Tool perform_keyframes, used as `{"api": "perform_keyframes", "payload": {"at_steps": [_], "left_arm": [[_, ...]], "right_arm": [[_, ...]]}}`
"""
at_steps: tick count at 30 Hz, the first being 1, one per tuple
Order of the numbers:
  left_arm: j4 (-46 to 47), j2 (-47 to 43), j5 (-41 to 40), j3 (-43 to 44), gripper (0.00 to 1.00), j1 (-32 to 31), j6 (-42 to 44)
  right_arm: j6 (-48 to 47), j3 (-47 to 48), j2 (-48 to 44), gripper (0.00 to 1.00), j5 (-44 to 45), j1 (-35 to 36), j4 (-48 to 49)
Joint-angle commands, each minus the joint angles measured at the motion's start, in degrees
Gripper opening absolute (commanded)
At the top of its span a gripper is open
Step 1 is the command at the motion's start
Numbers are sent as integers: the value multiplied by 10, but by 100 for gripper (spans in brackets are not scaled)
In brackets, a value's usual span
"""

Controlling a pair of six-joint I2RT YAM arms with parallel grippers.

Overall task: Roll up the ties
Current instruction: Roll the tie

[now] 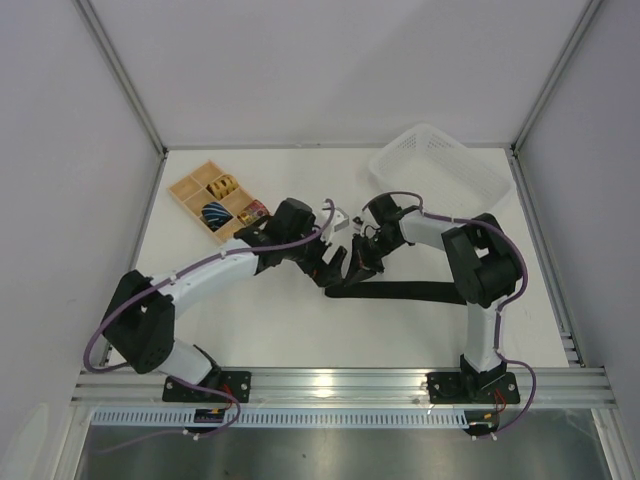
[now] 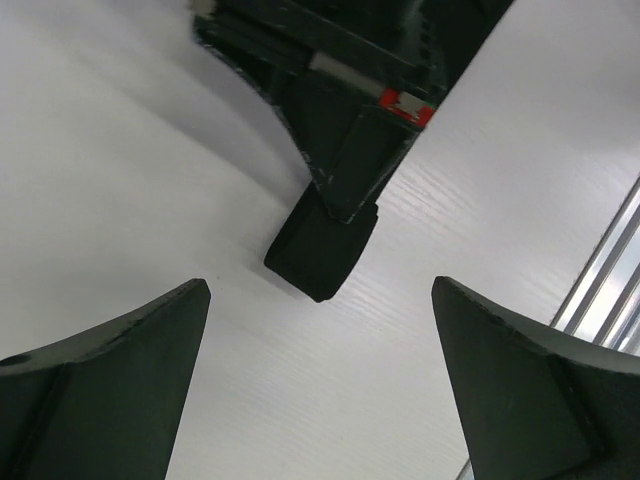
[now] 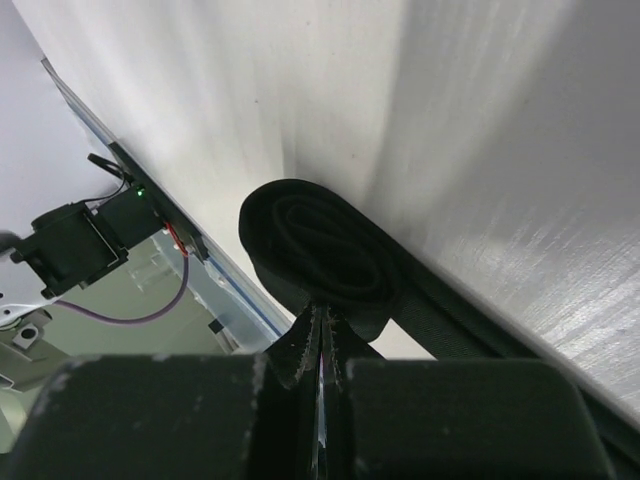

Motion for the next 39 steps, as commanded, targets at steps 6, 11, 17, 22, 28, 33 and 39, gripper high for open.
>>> {"api": "perform_keyframes", "payload": {"at_steps": [6,11,17,22,28,33,39], "left_arm": [[-4,72,13,26,100,-61,167],[-24,113,12,42,100,-66,204],[-2,151,-53,47,100,-86,216],[24,159,-91,39,100,-98,222],[30,187,-106,47,99,-110,235],[36,207,-140,50,98,-120,244],[45,219,-134,53,92,-121,244]], "right_arm": [[-31,3,13,0,8,-17,-13],[-41,8,19,0,7,-20,-20],[-42,8,19,0,0,-20,-19],[-44,11,21,0,-3,-20,-19],[-45,17,22,0,-5,-21,-24],[-45,28,21,0,-8,-21,-30],[-45,32,23,0,-9,-21,-31]]}}
